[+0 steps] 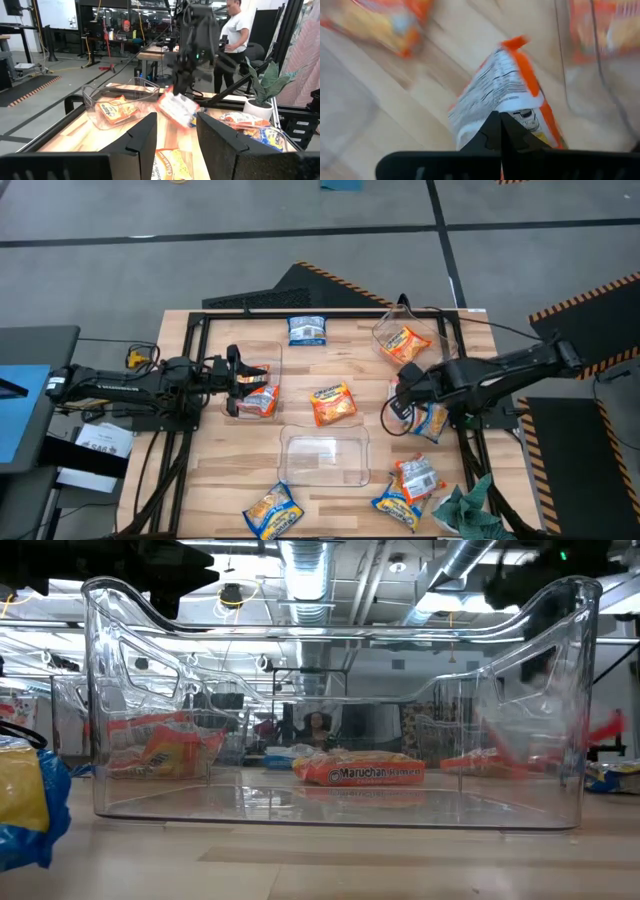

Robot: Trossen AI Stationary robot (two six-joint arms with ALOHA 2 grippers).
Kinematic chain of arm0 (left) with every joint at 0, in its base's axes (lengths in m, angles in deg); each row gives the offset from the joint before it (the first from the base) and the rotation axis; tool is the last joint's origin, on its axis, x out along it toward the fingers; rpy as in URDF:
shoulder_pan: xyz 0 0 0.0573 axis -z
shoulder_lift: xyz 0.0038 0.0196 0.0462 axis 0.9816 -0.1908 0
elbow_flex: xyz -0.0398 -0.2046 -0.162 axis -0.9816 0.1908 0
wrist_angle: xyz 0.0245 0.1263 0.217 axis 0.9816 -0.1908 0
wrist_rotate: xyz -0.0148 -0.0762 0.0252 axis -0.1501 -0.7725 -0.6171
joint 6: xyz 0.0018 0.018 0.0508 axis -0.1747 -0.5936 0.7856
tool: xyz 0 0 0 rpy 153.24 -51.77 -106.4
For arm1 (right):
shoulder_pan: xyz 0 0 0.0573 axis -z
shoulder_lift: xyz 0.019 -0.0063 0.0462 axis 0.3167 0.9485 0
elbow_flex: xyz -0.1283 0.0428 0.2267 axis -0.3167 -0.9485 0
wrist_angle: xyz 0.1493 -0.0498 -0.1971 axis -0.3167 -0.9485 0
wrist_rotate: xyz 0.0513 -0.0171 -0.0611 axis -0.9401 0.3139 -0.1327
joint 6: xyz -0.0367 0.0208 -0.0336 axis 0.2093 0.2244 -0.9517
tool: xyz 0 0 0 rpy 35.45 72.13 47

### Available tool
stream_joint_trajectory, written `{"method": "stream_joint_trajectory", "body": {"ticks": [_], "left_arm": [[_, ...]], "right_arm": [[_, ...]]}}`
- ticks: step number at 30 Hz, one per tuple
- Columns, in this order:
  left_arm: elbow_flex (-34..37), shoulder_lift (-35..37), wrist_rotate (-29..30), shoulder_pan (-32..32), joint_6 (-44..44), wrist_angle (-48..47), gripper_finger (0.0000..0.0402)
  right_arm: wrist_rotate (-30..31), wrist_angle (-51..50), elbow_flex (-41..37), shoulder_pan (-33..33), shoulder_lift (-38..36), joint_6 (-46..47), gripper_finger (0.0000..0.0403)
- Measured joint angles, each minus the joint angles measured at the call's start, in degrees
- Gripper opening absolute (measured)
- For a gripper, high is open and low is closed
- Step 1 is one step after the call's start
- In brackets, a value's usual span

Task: Sort Maruchan noodles
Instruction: Put the orange noodle pack into the top transparent bin

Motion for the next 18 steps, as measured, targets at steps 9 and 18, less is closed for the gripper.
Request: {"method": "stream_joint_trajectory", "body": {"ticks": [9,18], "left_arm": [[0.0,-0.01,0.0,0.0,0.0,0.02,0.0126],[0.0,-0.01,0.0,0.02,0.0,0.02,0.0126]], "right_arm": [[11.97,-4.08,13.03,2.73,-0.07,-9.01,0.0006],[10.58,-2.16,12.38,8.02,1.44,-12.24,0.0043]]}}
